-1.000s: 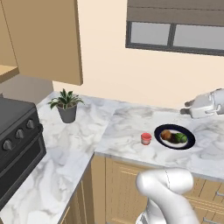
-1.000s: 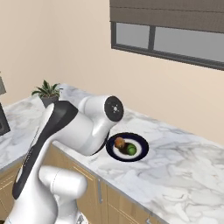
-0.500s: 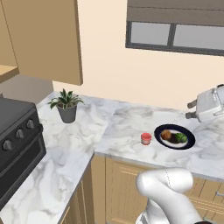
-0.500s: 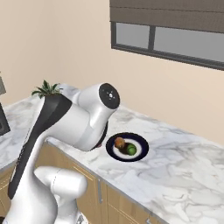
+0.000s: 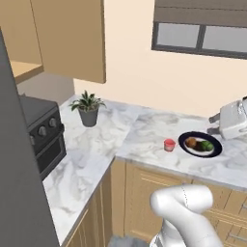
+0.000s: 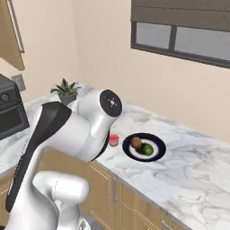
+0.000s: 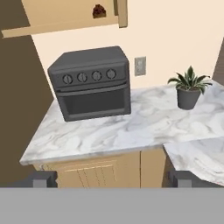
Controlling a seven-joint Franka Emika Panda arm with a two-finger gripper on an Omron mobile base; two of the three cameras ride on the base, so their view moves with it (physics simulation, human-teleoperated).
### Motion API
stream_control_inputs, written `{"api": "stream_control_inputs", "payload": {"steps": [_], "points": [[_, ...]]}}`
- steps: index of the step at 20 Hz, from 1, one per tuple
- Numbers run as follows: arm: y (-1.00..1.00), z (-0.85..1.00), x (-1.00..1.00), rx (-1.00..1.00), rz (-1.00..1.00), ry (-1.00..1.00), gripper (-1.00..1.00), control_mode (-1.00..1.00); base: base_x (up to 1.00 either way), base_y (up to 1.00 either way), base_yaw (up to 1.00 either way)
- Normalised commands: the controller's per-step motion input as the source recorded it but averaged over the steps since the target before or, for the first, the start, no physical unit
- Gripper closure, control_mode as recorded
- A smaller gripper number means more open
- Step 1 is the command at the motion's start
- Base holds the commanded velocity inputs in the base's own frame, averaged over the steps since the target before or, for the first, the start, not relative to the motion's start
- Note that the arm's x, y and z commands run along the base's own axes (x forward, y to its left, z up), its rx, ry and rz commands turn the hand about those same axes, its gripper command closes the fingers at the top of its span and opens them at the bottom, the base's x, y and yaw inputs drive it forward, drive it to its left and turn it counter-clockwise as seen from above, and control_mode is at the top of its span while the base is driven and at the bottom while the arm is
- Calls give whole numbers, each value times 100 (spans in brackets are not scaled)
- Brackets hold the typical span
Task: Pick the avocado and bread from the counter and place them on the plate. Then pick the jam from the cabinet and place it next to the plate. Lastly close the cabinet door.
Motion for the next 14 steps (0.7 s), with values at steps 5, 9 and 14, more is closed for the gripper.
{"api": "stream_control_inputs", "payload": {"steps": [5,9,14], "points": [[0,0,0,0,0,0,-100,100,1,9,31],[0,0,0,0,0,0,-100,100,8,3,36],[0,0,0,0,0,0,-100,100,0,0,47]]}}
